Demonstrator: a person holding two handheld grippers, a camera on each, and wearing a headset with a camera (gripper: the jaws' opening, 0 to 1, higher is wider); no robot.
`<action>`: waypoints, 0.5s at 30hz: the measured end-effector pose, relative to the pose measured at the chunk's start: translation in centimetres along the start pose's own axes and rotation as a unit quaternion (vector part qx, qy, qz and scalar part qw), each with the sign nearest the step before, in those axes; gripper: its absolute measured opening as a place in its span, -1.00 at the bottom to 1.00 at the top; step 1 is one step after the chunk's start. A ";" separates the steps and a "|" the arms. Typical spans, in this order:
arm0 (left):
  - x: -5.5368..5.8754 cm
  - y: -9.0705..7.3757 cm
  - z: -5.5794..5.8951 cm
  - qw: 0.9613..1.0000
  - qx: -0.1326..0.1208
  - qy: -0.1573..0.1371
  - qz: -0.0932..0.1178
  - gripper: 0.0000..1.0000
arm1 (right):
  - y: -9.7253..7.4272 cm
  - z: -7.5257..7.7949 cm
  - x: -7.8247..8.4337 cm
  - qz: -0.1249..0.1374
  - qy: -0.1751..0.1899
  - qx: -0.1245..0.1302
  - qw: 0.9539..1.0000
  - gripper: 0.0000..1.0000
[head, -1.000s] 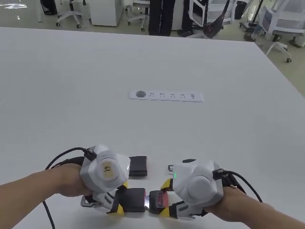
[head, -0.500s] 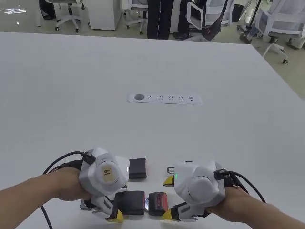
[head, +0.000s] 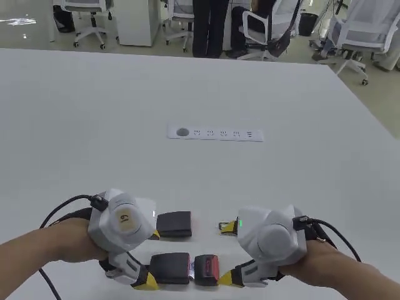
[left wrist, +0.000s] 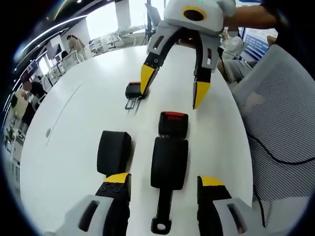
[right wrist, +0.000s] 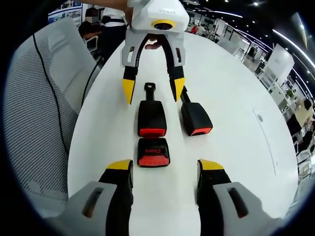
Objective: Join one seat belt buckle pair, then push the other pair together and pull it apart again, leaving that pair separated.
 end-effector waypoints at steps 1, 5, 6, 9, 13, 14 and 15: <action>-0.1 -0.2 0.0 1.000 -0.002 -0.001 0.000 0.10 | -0.2 0.1 0.0 0.000 0.002 0.001 1.000 0.03; -0.2 -0.9 -0.1 1.000 -0.012 -0.003 0.002 0.13 | -0.8 0.6 0.3 0.002 0.006 0.011 1.000 0.04; -0.1 -1.0 -0.3 1.000 -0.013 -0.004 0.003 0.13 | -0.9 0.8 0.3 0.004 0.011 0.014 1.000 0.05; 0.0 -1.2 -0.6 1.000 -0.016 -0.003 0.000 0.14 | -1.3 1.2 0.3 0.005 0.015 0.020 1.000 0.07; 0.2 -1.4 -1.6 1.000 -0.021 -0.009 0.007 0.15 | -1.7 1.7 0.7 0.006 0.021 0.028 0.999 0.07; -0.1 -1.6 -1.6 1.000 -0.022 -0.009 0.009 0.15 | -1.7 2.0 0.9 0.006 0.024 0.031 0.999 0.08; 0.3 -1.4 -2.1 1.000 -0.024 -0.010 0.010 0.15 | -1.8 2.2 1.1 0.007 0.028 0.034 0.999 0.08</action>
Point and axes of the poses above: the centre of the closed fingertips' face, and the gripper's own axes: y roughly forward along the fingers, z roughly to its right, x roughly out of its underside, the point moved 10 cm from there along -y, roughly backward along the fingers, and after that the axes turned 1 degree about -x, right-handed, at the moved point
